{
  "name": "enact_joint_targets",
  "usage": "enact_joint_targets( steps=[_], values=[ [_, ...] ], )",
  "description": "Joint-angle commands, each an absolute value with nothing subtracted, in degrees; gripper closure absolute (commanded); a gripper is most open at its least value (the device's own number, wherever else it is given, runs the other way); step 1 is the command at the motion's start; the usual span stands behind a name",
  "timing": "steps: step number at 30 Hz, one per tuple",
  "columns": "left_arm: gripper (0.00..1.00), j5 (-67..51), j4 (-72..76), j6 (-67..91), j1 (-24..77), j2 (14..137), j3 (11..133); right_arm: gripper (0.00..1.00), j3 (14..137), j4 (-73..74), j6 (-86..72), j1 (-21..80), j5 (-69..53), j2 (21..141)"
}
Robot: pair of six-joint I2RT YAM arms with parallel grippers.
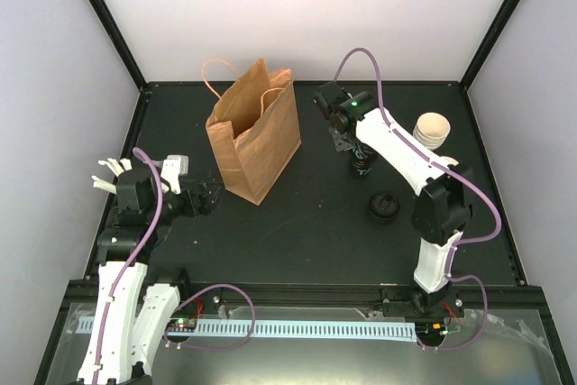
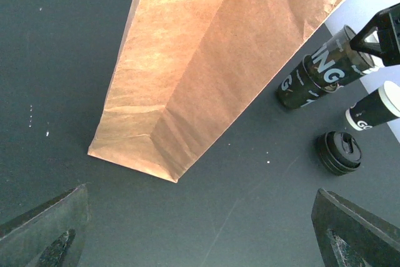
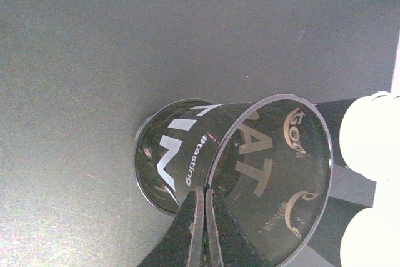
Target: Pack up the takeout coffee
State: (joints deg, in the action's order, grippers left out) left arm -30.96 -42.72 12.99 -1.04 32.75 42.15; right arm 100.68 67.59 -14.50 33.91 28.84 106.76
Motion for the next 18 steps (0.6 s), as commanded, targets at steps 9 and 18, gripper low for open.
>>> enact_joint_targets(
  steps=[9,18],
  values=[
    [0.01,-31.99,-41.58,13.46,-1.01,32.42,42.22,0.99,108.23,74.23,-15.51,39.04,35.33,101.15],
    [0.01,-31.82,-41.54,13.52,-0.99,32.51,42.23,0.99,99.22,72.13,-18.56,51.19,34.19,96.17]
  ],
)
